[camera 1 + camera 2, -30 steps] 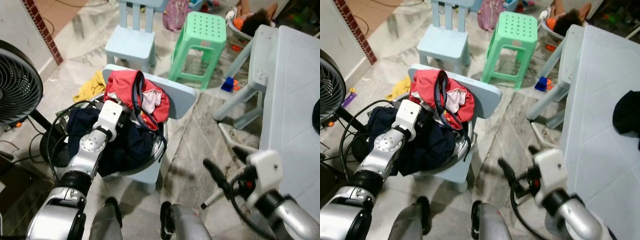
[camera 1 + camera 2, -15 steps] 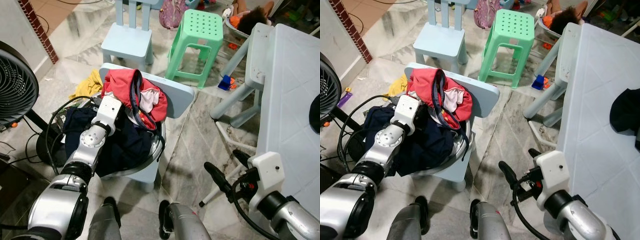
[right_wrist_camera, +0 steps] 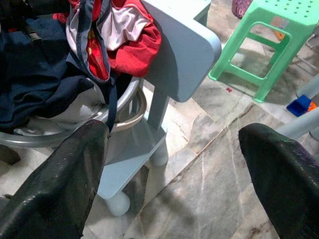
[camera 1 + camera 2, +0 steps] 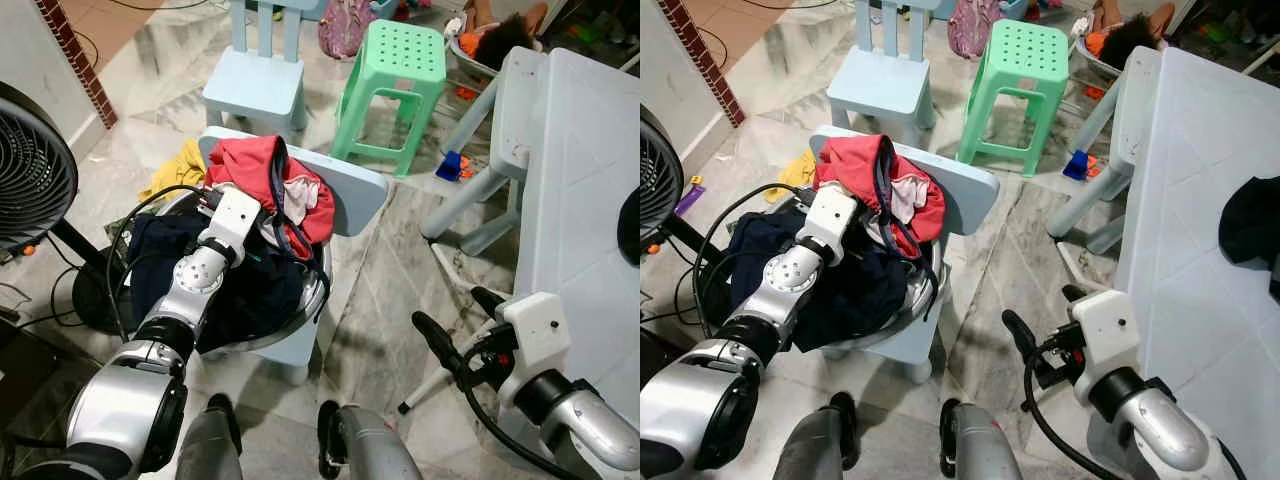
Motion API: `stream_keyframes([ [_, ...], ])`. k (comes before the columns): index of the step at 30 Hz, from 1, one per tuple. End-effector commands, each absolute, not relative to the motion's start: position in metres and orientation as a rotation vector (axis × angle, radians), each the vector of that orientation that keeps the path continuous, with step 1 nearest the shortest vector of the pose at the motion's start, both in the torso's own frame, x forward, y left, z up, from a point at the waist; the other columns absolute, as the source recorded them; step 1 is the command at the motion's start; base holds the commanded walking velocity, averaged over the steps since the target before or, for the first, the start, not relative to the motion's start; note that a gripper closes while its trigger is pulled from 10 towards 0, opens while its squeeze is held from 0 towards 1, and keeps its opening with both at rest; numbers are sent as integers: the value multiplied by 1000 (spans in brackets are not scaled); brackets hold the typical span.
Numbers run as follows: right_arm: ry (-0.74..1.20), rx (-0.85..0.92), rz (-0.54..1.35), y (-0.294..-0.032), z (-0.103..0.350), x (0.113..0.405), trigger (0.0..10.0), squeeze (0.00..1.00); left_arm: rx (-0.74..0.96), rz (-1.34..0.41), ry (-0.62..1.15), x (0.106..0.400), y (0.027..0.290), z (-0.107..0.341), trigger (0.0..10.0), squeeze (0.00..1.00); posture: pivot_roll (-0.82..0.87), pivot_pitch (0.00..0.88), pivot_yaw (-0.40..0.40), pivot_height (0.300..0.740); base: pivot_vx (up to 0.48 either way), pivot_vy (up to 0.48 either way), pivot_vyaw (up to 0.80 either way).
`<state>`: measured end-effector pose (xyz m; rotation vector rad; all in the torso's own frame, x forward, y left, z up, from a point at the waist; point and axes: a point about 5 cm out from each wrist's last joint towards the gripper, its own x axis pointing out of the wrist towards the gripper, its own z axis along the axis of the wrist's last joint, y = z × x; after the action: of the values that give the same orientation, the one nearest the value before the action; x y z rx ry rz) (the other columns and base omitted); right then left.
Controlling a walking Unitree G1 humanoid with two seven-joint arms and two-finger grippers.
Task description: Hang hanger
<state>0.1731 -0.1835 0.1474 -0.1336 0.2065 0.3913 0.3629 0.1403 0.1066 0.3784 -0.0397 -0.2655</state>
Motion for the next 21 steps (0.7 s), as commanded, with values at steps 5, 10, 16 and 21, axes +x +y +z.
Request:
stream_keyframes([
  [5, 221, -148, 378, -185, 143, 175, 10000, 0, 316, -192, -131, 361, 136, 114, 0, 0, -234, 252, -132, 740, 0, 0, 0],
  [10, 210, -147, 382, -183, 142, 179, 10000, 0, 264, -129, -196, 352, 133, 115, 0, 0, -217, 243, -131, 740, 0, 0, 0],
  [16, 200, -142, 385, -181, 140, 183, 10000, 0, 166, -53, -239, 323, 125, 110, 0, 0, -196, 237, -125, 740, 0, 0, 0],
  [21, 193, -132, 393, -177, 137, 186, 10000, 0, 112, 15, -252, 296, 124, 115, 0, 0, -164, 231, -119, 740, 0, 0, 0],
])
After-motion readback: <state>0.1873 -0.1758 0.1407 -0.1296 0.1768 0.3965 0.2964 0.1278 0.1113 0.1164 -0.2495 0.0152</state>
